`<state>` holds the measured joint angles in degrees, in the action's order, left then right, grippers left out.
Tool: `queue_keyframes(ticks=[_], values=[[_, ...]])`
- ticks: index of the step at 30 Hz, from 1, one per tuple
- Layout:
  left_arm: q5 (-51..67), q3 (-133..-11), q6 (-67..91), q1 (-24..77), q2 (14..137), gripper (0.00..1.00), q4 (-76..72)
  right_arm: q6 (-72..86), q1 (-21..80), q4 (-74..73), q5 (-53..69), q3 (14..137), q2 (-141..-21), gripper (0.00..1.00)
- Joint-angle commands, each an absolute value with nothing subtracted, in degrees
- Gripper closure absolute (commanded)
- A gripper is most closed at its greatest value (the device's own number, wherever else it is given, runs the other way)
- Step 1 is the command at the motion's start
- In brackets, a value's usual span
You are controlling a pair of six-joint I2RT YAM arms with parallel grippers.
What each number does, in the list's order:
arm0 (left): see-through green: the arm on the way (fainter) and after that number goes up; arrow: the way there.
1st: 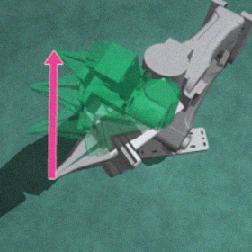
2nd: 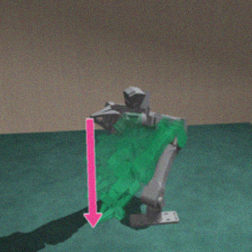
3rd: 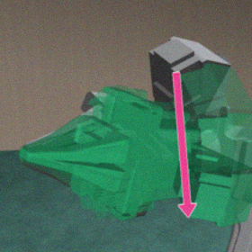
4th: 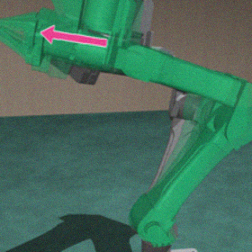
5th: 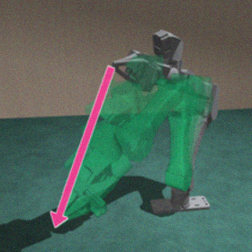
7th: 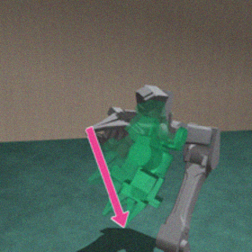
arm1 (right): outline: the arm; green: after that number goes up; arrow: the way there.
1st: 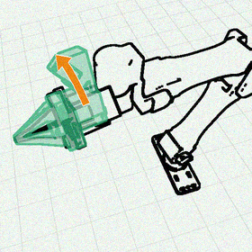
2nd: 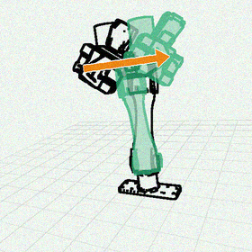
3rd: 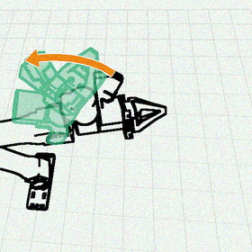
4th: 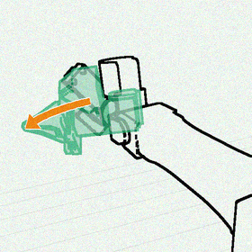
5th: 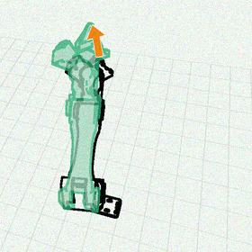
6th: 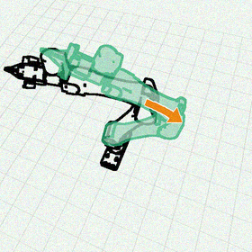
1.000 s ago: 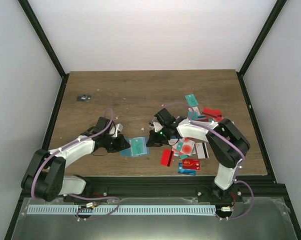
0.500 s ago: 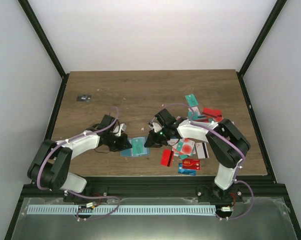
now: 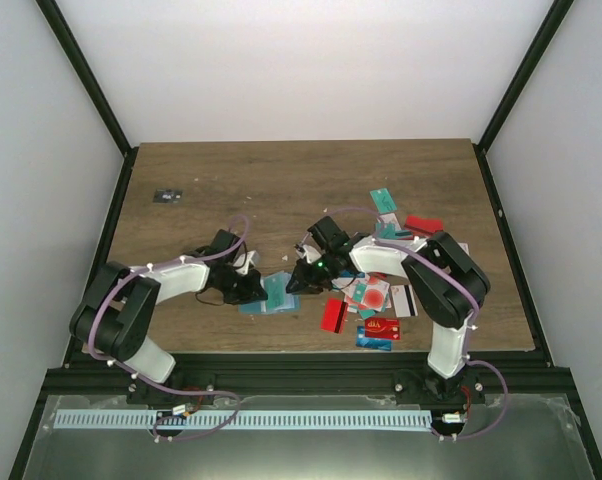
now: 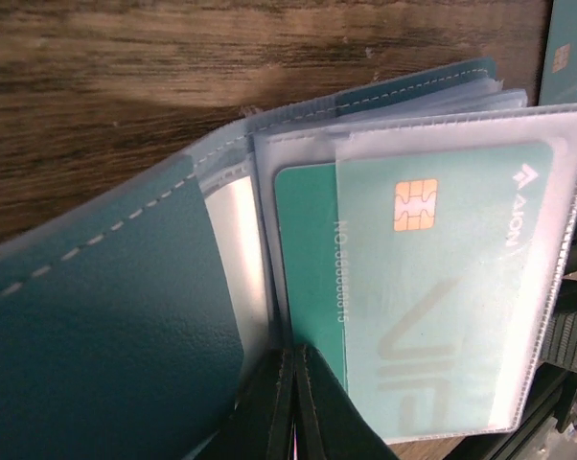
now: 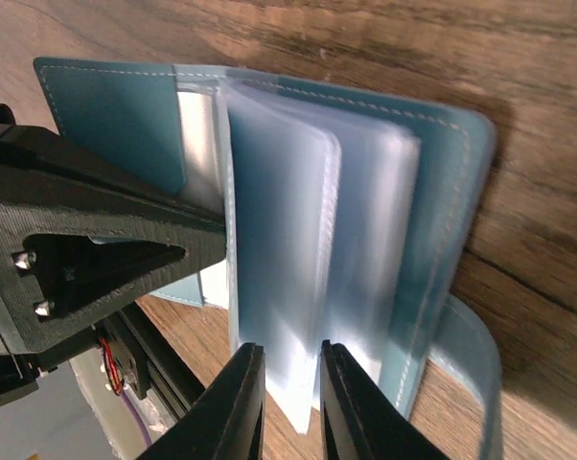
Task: Put the credit cards into the card holder
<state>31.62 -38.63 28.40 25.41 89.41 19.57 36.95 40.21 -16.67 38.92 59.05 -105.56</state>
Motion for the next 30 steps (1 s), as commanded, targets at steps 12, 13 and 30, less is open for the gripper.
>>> queue_keyframes(ticks=[12,13,30], values=[[30.69,-39.82,26.87,25.92,91.85,0.96,18.71,36.22,39.83,-14.91,43.15,63.09,-107.17,0.8],[30.69,-39.88,26.97,25.93,91.74,0.96,18.7,36.09,39.82,-15.26,43.03,63.29,-107.2,0.8],[24.79,-43.1,27.95,25.99,82.52,0.96,28.93,33.33,43.14,-23.44,39.83,70.2,-108.61,0.74]])
